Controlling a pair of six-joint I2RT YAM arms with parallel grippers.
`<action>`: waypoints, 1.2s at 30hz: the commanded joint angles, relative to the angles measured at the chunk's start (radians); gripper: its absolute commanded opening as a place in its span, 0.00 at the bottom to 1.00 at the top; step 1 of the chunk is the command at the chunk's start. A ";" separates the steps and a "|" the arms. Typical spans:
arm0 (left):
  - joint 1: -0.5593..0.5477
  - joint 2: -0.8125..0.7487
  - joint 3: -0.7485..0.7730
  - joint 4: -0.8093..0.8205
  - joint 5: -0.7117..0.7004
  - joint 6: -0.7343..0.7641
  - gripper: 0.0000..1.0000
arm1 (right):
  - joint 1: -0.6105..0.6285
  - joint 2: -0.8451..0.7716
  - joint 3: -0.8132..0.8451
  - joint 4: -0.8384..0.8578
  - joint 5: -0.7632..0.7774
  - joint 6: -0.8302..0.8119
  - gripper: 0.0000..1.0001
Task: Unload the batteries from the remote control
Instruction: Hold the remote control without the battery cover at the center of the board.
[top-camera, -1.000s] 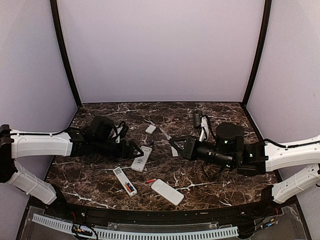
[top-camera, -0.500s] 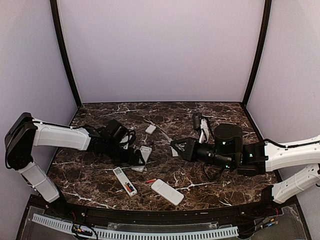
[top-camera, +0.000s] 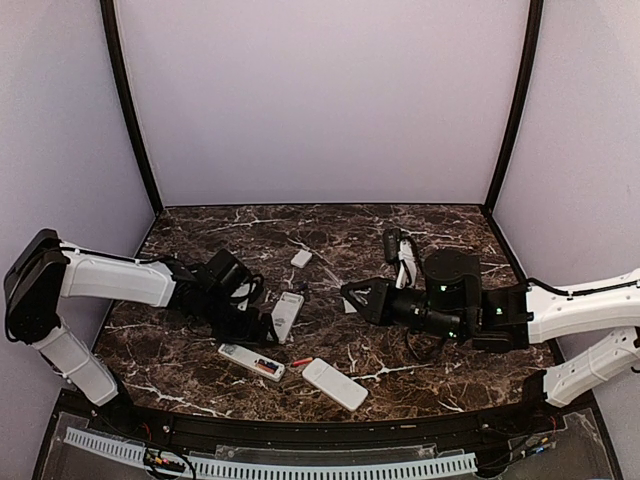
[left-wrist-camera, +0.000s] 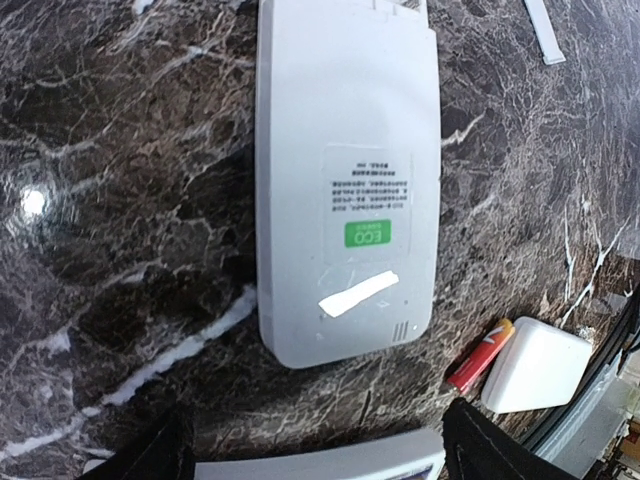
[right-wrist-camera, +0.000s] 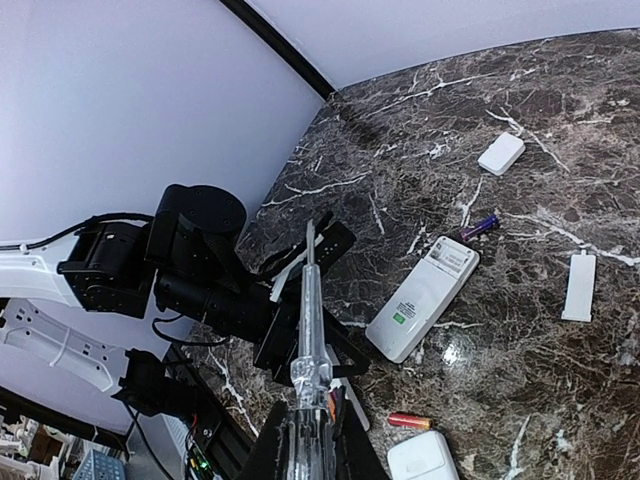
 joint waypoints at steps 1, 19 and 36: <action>-0.003 -0.068 -0.048 -0.071 0.012 -0.011 0.86 | 0.007 0.008 0.024 -0.003 0.011 0.006 0.00; -0.011 -0.235 -0.206 -0.051 0.188 -0.013 0.86 | 0.006 0.033 0.045 -0.056 -0.006 0.028 0.00; -0.148 -0.229 -0.152 -0.204 -0.041 0.021 0.70 | 0.006 0.055 0.054 -0.067 0.002 0.037 0.00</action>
